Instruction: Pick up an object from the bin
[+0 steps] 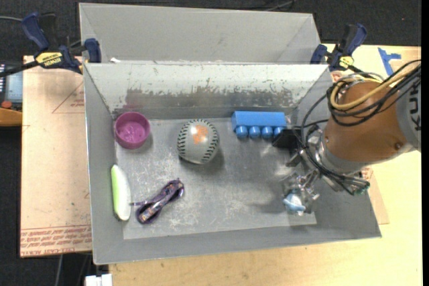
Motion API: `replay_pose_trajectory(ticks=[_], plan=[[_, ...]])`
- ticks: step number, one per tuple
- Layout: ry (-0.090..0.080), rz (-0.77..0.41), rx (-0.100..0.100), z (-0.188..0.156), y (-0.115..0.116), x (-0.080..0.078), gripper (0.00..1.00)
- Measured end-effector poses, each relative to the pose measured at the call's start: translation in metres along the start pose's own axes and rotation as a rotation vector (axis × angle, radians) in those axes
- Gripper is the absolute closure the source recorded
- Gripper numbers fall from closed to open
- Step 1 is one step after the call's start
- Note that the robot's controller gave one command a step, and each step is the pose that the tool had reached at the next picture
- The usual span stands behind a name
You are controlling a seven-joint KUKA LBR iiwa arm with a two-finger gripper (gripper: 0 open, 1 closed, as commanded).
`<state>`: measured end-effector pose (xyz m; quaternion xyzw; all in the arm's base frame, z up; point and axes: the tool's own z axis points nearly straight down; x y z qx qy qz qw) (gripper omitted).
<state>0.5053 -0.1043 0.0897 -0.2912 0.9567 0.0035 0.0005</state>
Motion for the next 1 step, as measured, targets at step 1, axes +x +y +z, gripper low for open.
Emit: replay_pose_trajectory(ticks=[1], plan=[[-0.002,0.000,0.003,-0.0252,-0.0006,-0.0006,1.00]])
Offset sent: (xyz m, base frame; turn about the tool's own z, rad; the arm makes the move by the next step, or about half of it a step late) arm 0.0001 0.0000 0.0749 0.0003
